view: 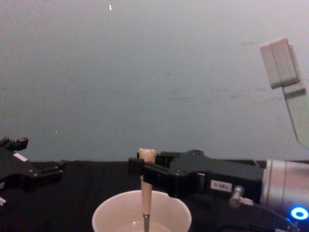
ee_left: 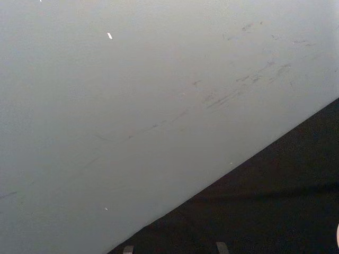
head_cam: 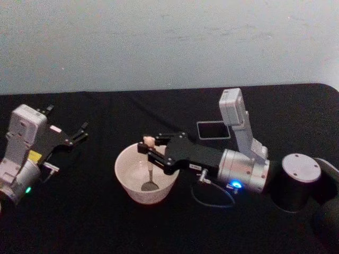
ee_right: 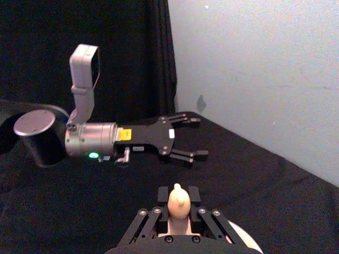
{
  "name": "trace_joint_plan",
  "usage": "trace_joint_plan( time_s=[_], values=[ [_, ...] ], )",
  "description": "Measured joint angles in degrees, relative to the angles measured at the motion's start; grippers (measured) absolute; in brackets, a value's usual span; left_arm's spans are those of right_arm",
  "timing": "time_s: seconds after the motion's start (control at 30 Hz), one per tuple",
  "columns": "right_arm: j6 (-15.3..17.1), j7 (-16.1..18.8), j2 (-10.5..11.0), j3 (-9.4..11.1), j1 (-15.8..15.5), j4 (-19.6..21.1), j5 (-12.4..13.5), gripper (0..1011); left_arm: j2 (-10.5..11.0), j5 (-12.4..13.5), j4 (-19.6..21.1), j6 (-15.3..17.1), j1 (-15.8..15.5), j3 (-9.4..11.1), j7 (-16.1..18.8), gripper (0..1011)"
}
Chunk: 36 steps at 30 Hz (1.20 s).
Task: Pick up the stirring spoon with one hand, stir inside the cup, then place it back in its original position.
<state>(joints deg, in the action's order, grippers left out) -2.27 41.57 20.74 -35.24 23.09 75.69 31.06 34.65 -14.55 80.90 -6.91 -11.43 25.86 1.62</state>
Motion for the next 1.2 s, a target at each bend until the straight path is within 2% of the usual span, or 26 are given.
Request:
trace_joint_plan(
  time_s=[0.2, 0.4, 0.9, 1.07, 1.2],
  values=[
    [0.00, -1.25, -1.84, 0.14, 1.46, -2.14, 0.75, 213, 0.00, 0.00, 0.00, 0.00, 0.00, 0.00, 0.00, 1002],
    [0.02, -2.41, -2.93, 1.16, 2.63, -3.72, 1.84, 213, 0.00, 0.00, 0.00, 0.00, 0.00, 0.00, 0.00, 1001],
    [0.28, -3.81, -2.92, 2.31, 2.79, -3.64, 2.84, 213, 0.00, 0.00, 0.00, 0.00, 0.00, 0.00, 0.00, 1001],
    [0.45, -4.65, -2.58, 3.00, 2.45, -2.76, 3.24, 213, 0.00, 0.00, 0.00, 0.00, 0.00, 0.00, 0.00, 1001],
    [0.67, -6.09, -2.31, 4.36, 1.73, -1.13, 4.20, 213, 0.00, 0.00, 0.00, 0.00, 0.00, 0.00, 0.00, 1001]
  ],
)
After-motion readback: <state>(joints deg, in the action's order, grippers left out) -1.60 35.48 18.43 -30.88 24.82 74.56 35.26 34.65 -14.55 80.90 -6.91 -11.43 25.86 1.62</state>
